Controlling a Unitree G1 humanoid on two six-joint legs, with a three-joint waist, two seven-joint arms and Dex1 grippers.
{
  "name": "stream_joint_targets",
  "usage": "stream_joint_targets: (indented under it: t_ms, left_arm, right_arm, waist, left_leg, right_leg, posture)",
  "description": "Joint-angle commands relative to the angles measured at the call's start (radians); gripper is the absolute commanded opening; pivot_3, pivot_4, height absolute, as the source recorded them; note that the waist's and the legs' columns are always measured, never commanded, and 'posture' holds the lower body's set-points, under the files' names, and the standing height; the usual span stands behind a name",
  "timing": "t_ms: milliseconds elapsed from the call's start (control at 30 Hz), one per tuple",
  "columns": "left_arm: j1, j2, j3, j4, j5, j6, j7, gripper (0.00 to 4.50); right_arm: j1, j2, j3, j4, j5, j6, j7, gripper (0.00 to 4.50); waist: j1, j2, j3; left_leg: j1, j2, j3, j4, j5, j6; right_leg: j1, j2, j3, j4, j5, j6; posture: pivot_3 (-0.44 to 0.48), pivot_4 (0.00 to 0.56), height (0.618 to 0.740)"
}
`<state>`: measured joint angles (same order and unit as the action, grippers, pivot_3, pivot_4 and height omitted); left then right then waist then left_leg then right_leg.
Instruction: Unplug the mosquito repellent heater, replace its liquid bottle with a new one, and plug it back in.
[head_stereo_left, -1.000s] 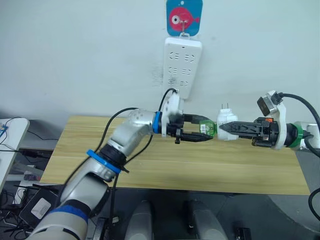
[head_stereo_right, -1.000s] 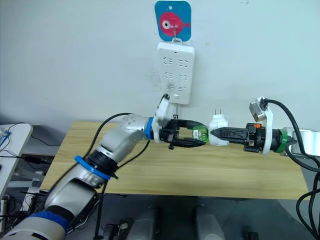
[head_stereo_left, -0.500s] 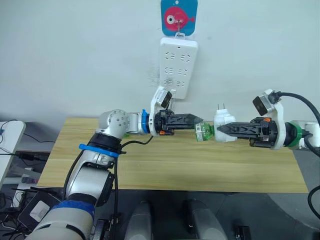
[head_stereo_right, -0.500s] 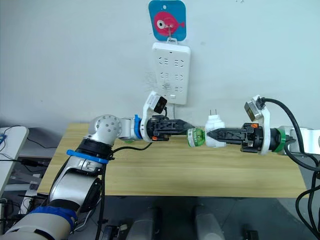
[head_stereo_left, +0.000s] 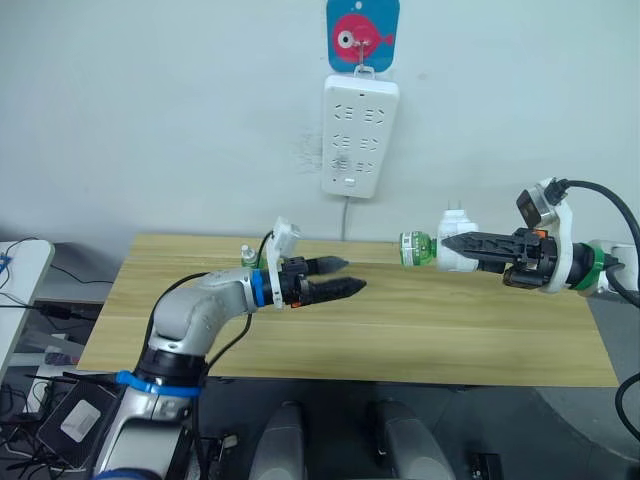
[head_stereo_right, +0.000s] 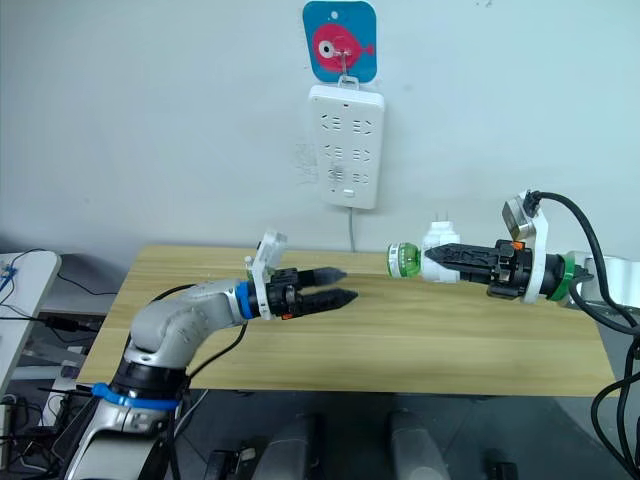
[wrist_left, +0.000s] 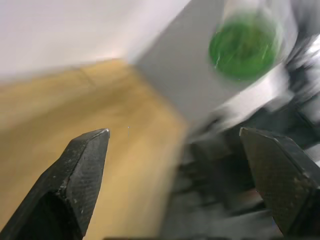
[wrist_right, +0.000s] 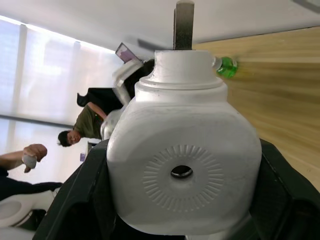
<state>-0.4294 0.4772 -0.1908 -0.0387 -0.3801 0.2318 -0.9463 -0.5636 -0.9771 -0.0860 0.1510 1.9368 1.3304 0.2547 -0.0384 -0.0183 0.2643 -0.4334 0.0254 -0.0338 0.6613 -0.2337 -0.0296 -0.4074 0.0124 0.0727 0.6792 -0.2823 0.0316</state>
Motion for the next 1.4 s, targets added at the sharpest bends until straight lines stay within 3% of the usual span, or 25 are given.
stream_joint_targets:
  t_ms: [33, 133, 267, 500, 767, 833, 1033, 1167, 1233, 1333, 1400]
  left_arm:
    - [-0.061, -0.001, -0.049, 0.134, 0.418, -0.842, 0.118, 4.48]
    - [-0.157, -0.029, -0.035, 0.308, 0.592, -1.154, 0.279, 4.48]
    - [-0.245, -0.071, -0.038, 0.430, 0.747, -1.325, 0.433, 4.48]
    - [-0.341, -0.116, -0.058, 0.530, 0.882, -1.417, 0.586, 4.48]
    - [-0.399, -0.118, -0.098, 0.583, 0.937, -1.466, 0.677, 4.48]
    - [-0.403, -0.114, -0.109, 0.589, 0.933, -1.479, 0.684, 4.10]
    - [-0.405, -0.102, -0.145, 0.596, 0.887, -1.469, 0.671, 2.31]
    - [-0.407, -0.096, -0.188, 0.607, 0.802, -1.455, 0.621, 2.27]
    - [-0.402, -0.092, -0.223, 0.597, 0.701, -1.438, 0.568, 2.27]
    - [-0.390, -0.079, -0.296, 0.534, 0.453, -1.341, 0.414, 2.27]
    - [-0.367, -0.075, -0.314, 0.428, 0.194, -1.062, 0.213, 2.27]
  right_arm:
    - [-0.042, 0.008, -0.017, 0.005, 0.035, 0.007, -0.002, 2.99]
    - [-0.058, 0.018, -0.011, 0.011, 0.035, 0.021, -0.005, 2.99]
    - [-0.074, 0.022, -0.008, 0.007, 0.035, 0.040, -0.001, 2.99]
    - [-0.087, 0.034, -0.011, -0.006, 0.035, 0.055, 0.002, 2.99]
    - [-0.082, 0.043, -0.014, -0.020, 0.035, 0.053, -0.002, 2.99]
    - [-0.080, 0.044, -0.015, -0.024, 0.035, 0.053, -0.001, 2.99]
    - [-0.074, 0.046, -0.014, -0.033, 0.035, 0.052, 0.000, 2.99]
    - [-0.073, 0.041, -0.008, -0.040, 0.035, 0.058, 0.008, 2.99]
    - [-0.070, 0.034, -0.002, -0.050, 0.035, 0.064, 0.016, 2.99]
    - [-0.062, 0.013, 0.009, -0.069, 0.035, 0.074, 0.028, 2.99]
    - [-0.038, -0.011, 0.008, -0.124, -0.009, 0.100, 0.063, 2.99]
  waist:
    - [0.011, 0.000, 0.000]
    - [0.030, 0.000, 0.000]
    - [0.035, 0.000, 0.000]
    - [0.033, 0.000, 0.000]
    - [0.028, 0.000, 0.000]
    - [0.026, 0.000, 0.000]
    - [0.020, 0.000, 0.000]
    - [0.013, 0.000, 0.000]
    - [0.010, 0.000, 0.000]
    - [0.009, 0.000, 0.000]
    - [0.009, 0.000, 0.000]
  left_leg:
    - [0.000, 0.000, 0.002, 0.000, 0.000, 0.000]
    - [0.000, 0.000, 0.003, 0.001, 0.000, 0.000]
    - [-0.001, -0.002, 0.007, 0.001, 0.000, 0.001]
    - [-0.002, -0.002, 0.006, 0.001, -0.001, 0.002]
    - [-0.002, -0.002, 0.006, 0.002, -0.001, 0.002]
    - [-0.002, -0.002, 0.006, 0.001, -0.001, 0.002]
    - [-0.002, -0.002, 0.006, 0.002, -0.001, 0.002]
    - [-0.002, -0.002, 0.006, 0.002, -0.001, 0.002]
    - [-0.002, -0.002, 0.006, 0.002, -0.001, 0.002]
    - [-0.002, -0.002, 0.005, 0.002, -0.001, 0.002]
    - [-0.002, -0.002, 0.005, 0.002, -0.001, 0.002]
  right_leg:
    - [0.000, -0.001, 0.000, 0.000, 0.000, 0.000]
    - [0.000, -0.005, 0.000, 0.000, 0.001, 0.000]
    - [0.000, -0.005, 0.001, -0.001, 0.003, 0.005]
    - [0.000, -0.010, -0.001, -0.001, 0.004, 0.005]
    - [0.000, -0.009, -0.001, 0.000, 0.004, 0.005]
    - [0.000, -0.009, -0.001, 0.000, 0.004, 0.005]
    - [0.000, -0.009, -0.001, 0.000, 0.004, 0.005]
    - [0.000, -0.009, -0.001, 0.001, 0.004, 0.005]
    - [0.000, -0.009, -0.001, 0.001, 0.004, 0.005]
    - [0.000, -0.009, -0.001, 0.001, 0.004, 0.005]
    - [0.000, -0.009, -0.001, 0.001, 0.004, 0.005]
  posture:
    - [0.000, 0.256, 0.740]
    - [0.003, 0.255, 0.740]
    - [-0.003, 0.254, 0.740]
    - [-0.018, 0.249, 0.740]
    - [-0.029, 0.245, 0.740]
    - [-0.029, 0.243, 0.740]
    - [-0.028, 0.241, 0.740]
    - [-0.028, 0.241, 0.740]
    - [-0.019, 0.239, 0.740]
    - [-0.017, 0.238, 0.740]
    - [-0.016, 0.239, 0.740]
